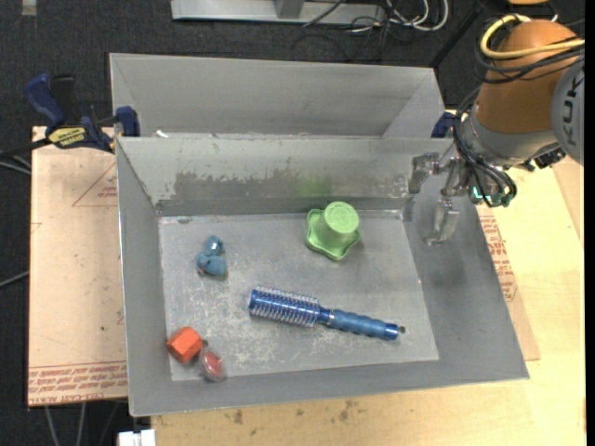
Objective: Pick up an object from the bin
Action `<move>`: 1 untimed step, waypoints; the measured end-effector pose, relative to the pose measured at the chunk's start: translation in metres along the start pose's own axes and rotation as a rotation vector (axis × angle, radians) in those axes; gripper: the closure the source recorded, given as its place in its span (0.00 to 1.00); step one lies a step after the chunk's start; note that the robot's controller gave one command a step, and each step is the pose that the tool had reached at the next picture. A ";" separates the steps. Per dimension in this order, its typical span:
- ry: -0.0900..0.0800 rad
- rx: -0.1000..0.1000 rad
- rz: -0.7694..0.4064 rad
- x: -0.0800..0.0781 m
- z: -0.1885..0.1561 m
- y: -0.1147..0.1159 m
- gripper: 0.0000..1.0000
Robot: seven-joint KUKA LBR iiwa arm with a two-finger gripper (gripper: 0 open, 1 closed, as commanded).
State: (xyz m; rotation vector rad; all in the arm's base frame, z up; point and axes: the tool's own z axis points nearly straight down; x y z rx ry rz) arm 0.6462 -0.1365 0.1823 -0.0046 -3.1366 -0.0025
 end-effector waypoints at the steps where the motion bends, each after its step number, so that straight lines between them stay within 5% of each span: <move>1: -0.002 -0.001 -0.278 0.043 0.115 0.063 0.00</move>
Offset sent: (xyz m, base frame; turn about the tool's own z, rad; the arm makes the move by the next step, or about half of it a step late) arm -0.0422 0.0609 -0.1118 -0.2790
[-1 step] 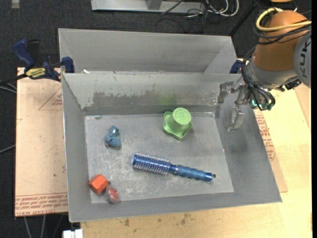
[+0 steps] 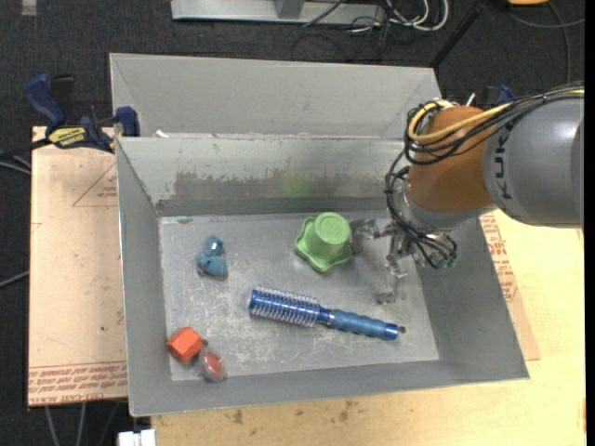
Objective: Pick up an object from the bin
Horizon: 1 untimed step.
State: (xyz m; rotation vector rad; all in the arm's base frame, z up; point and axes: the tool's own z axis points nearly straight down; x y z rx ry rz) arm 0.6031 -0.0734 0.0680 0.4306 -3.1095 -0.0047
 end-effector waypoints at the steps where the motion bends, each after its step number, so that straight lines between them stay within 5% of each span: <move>1: -0.006 -0.002 -0.011 -0.028 -0.010 0.101 0.00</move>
Offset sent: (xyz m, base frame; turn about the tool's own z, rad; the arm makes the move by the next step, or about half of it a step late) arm -0.0008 0.0975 0.0103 -0.0028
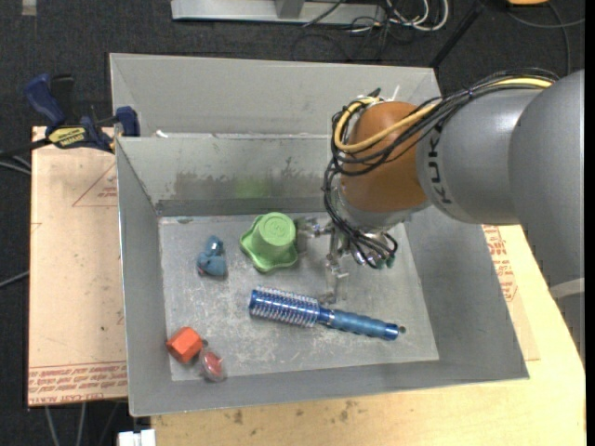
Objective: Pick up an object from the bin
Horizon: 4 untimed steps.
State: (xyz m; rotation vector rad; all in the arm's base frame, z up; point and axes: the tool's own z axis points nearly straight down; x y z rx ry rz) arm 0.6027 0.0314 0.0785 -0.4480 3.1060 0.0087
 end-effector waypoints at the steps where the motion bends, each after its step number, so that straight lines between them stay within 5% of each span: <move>1: 0.002 0.005 -0.114 0.041 -0.044 -0.020 0.00; 2: 0.010 0.000 -0.178 0.092 0.006 0.009 0.00; 3: 0.004 0.003 -0.179 0.089 0.004 0.008 1.00; 4: -0.003 0.008 -0.188 0.127 -0.127 -0.010 1.00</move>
Offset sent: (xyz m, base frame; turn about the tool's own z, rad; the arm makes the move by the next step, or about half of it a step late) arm -0.0345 -0.0302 0.0421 -0.1174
